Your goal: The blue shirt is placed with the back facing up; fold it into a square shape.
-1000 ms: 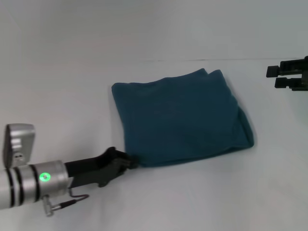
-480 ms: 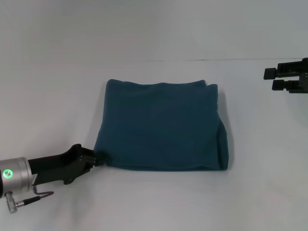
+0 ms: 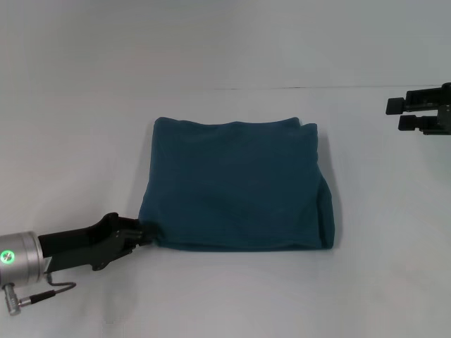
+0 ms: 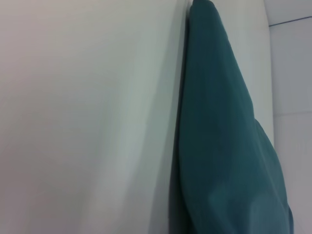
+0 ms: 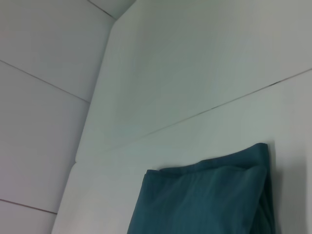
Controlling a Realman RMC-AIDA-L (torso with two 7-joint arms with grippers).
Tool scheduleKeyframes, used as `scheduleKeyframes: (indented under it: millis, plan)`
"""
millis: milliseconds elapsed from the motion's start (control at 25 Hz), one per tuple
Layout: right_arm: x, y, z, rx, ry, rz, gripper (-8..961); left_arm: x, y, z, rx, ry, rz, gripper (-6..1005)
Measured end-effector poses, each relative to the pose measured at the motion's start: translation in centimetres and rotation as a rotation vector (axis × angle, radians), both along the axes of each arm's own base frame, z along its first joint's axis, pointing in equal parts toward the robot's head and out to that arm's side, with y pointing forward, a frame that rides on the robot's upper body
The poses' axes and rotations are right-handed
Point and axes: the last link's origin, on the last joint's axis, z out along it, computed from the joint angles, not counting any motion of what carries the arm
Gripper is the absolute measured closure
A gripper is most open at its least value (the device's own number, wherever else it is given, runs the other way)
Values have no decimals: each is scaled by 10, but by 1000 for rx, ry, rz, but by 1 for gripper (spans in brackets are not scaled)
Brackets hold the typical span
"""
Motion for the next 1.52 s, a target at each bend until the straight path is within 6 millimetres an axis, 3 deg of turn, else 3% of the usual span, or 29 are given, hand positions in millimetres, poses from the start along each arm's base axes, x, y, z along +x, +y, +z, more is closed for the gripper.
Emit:
scheduleKeyframes:
  millis: [280, 440, 520, 600, 800, 1000, 1280, 1520]
  plan:
    - [0, 0, 1, 0, -7, 5, 388, -13, -10, 15, 19, 45, -9, 772]
    - [1, 0, 3, -4, -18, 16, 388, -27, -22, 51, 75, 102, -44, 689]
    - [2, -1, 3, -3, -24, 28, 388, -23, -27, 67, 121, 99, -135, 647]
    - [2, -3, 3, -6, -37, 60, 388, -12, -29, 78, 161, 93, -284, 605]
    - [5, -12, -8, -60, -188, 273, 389, 16, -22, 85, 143, 128, -594, 376]
    - [2, -21, -31, -133, -319, 450, 389, 41, 4, 93, 102, 178, -737, 333]
    - [-31, -24, -69, -118, -297, 589, 390, 78, 37, 89, -30, 293, -933, 334]
    - [-41, -24, -81, -102, -277, 627, 390, 91, 46, 78, -89, 361, -1038, 334]
